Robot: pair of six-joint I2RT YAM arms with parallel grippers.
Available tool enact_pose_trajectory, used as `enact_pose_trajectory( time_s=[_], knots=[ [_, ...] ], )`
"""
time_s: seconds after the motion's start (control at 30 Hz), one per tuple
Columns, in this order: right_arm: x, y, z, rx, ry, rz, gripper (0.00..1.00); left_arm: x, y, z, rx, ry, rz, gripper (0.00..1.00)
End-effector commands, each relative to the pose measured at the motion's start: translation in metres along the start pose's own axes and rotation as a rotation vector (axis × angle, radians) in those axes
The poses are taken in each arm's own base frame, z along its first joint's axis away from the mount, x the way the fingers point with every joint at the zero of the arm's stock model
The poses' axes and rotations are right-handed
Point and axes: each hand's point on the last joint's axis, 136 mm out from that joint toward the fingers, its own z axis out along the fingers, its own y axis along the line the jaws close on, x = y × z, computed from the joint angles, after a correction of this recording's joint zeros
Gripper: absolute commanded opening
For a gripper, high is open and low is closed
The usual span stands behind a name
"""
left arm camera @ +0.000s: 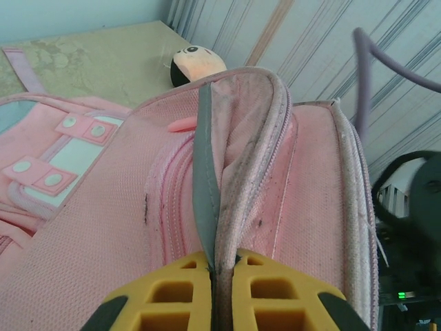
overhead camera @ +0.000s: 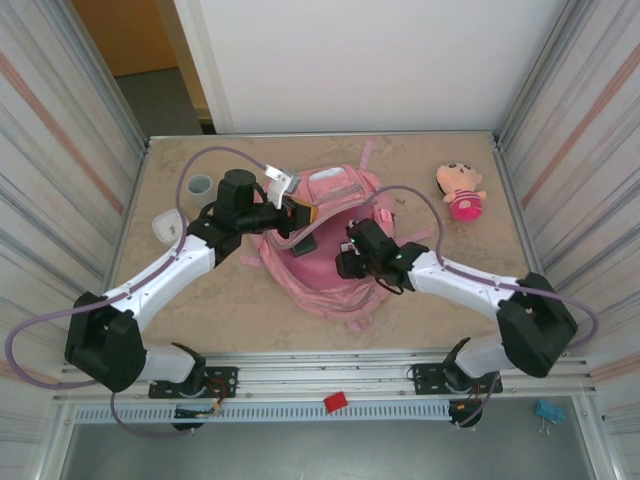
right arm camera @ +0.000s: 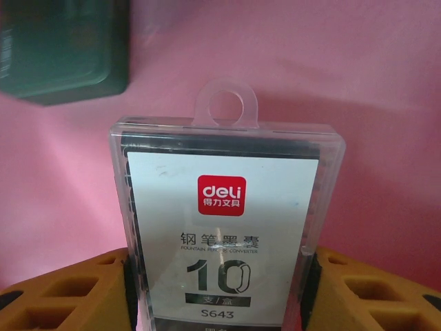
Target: Pack the student bag
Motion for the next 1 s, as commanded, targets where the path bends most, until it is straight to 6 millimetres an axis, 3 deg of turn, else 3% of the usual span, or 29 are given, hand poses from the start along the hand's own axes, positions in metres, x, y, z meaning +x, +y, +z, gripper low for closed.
enact_pose_trajectory(
  time_s=[0.0,0.13,0.4,0.7,0.83,0.97],
  knots=[
    [-0.013,-0.013,0.008,0.121,-0.047,-0.065,0.64,-0.06,-0.03,-0.02,0.088,-0.17,0.103,0.05],
    [-0.002,-0.014,0.015,0.158,-0.02,-0.11,0.72,-0.061,-0.029,-0.021,0.088,-0.171,0.102,0.05],
    [0.022,-0.007,0.017,0.174,0.026,-0.158,0.72,-0.06,-0.027,-0.017,0.094,-0.167,0.088,0.05],
    [0.036,-0.022,0.02,0.328,0.067,-0.255,0.7,-0.06,-0.028,-0.019,0.089,-0.169,0.093,0.05],
    [0.032,-0.016,0.023,0.361,0.034,-0.315,0.57,-0.061,-0.03,-0.021,0.09,-0.17,0.097,0.05],
    [0.013,0.004,0.023,0.283,-0.075,-0.325,0.53,-0.064,-0.033,-0.024,0.095,-0.177,0.106,0.05]
  ],
)
